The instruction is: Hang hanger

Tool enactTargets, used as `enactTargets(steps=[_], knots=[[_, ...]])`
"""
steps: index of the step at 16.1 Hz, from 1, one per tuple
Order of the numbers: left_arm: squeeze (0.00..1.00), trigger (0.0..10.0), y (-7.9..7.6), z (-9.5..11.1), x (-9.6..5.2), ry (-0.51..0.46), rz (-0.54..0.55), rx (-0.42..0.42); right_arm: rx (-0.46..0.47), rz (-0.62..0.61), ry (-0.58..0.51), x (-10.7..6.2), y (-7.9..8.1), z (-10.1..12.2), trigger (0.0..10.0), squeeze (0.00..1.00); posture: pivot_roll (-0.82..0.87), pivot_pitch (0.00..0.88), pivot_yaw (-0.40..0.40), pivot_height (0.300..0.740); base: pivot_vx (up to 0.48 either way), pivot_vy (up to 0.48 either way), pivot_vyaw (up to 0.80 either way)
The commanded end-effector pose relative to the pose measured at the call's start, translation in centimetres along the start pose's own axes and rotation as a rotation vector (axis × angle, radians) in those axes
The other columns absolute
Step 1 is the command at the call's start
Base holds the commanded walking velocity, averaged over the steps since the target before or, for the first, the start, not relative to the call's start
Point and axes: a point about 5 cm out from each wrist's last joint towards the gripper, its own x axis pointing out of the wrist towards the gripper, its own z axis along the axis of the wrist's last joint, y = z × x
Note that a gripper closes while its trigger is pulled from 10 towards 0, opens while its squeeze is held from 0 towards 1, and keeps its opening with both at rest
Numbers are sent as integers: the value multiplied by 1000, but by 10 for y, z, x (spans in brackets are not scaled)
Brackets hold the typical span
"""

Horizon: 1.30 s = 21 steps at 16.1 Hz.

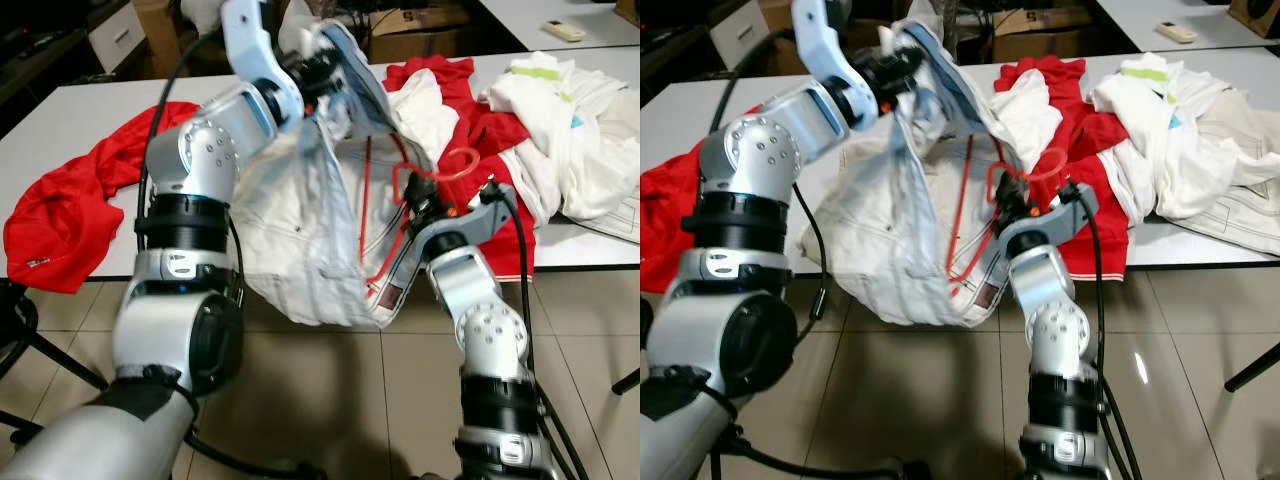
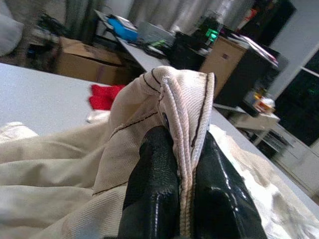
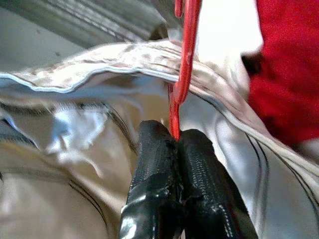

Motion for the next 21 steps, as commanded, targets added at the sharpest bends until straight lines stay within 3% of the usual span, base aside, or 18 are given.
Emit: enactTargets(steps=[1, 3, 5, 7, 9, 13, 14, 18, 21], knots=[[0, 0, -2, 24, -2, -82, 14, 39, 91, 41, 112, -6, 20, -38, 10000, 0, -54, 0, 117, 740, 0, 0, 0], [0, 0, 4, 33, -5, -109, 36, 83, -6, 7, 183, -7, 17, -44, 10000, 0, -48, 0, 95, 740, 0, 0, 0], [0, 0, 14, 36, -10, -123, 80, 106, -90, 16, 186, -6, 20, -41, 10000, 0, -40, 0, 67, 740, 0, 0, 0], [0, 0, 20, 36, -14, -124, 99, 115, -101, 10, 156, -3, 20, -36, 10000, 0, -30, 0, 46, 740, 0, 0, 0], [0, 0, 26, 33, -20, -101, 115, 88, -105, 6, 94, 11, 15, -23, 10000, 0, -9, 0, 20, 740, 0, 0, 0], [0, 0, 27, 14, -23, -7, 102, 61, 8, -7, 24, 31, 7, -8, 10000, 0, 10, 0, 19, 740, 0, 0, 0], [0, 0, 23, 7, -23, 21, 93, 20, 64, -18, -1, 37, 4, -5, 10000, 0, 25, 0, 31, 740, 0, 0, 0], [0, 0, -11, -5, -13, 82, 12, -185, 256, -65, -45, 47, -4, -22, 10000, 0, 40, 0, 92, 740, 0, 0, 0], [0, 0, -29, -7, -4, 88, -16, -271, 309, -61, -32, 49, 5, -42, 10000, 0, 41, 0, 112, 740, 0, 0, 0]])
